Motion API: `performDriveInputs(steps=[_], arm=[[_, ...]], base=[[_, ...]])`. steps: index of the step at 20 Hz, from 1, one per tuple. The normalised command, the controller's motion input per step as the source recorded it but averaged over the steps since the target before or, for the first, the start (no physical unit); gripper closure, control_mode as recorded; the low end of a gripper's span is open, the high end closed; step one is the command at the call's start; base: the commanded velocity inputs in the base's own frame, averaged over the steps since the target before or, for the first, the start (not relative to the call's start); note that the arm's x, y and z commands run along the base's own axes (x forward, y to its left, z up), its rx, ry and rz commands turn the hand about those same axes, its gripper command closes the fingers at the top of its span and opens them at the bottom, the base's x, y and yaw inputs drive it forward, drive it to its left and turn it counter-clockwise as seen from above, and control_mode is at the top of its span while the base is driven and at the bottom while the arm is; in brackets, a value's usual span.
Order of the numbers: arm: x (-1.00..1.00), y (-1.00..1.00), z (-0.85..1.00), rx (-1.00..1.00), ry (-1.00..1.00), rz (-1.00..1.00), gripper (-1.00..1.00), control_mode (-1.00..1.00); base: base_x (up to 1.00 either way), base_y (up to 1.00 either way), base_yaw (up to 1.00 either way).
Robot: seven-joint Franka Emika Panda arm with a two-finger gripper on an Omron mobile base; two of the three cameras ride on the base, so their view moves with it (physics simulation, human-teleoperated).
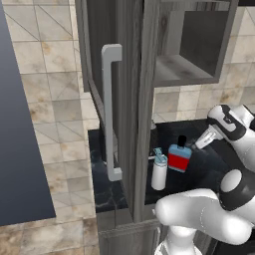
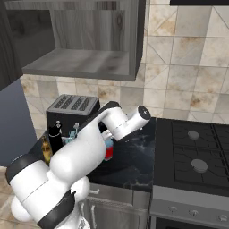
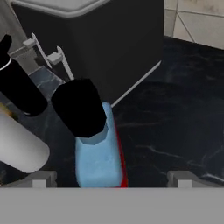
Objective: Sort all alcoholic drinks to one cabinet, and non-alcoholic drinks to the other.
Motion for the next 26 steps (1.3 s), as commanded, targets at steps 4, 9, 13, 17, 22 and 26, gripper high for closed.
performDriveInputs(steps=[4,9,13,17,22,26], arm=[[0.13,0.06,0.00,0.00,-0.02,0.00,-1.00,-1.00],[-0.10,0.10,0.00,0.00,-0.03,0.00,-1.00,-1.00],[-0.30,0.13,0.00,0.00,-0.04,0.00,-1.00,-1.00],[-0.24,0.17,0.00,0.00,-0.06,0.00,-1.00,-1.00],[-0.04,0.23,0.00,0.00,-0.06,0.00,-1.00,-1.00],[0.13,0.22,0.00,0.00,-0.06,0.00,-1.00,-1.00]], base=[[0.00,0.00,0.00],[0.00,0.00,0.00],[0.00,0.00,0.00],[0.00,0.00,0.00],[0.00,0.00,0.00],[0.00,0.00,0.00]])
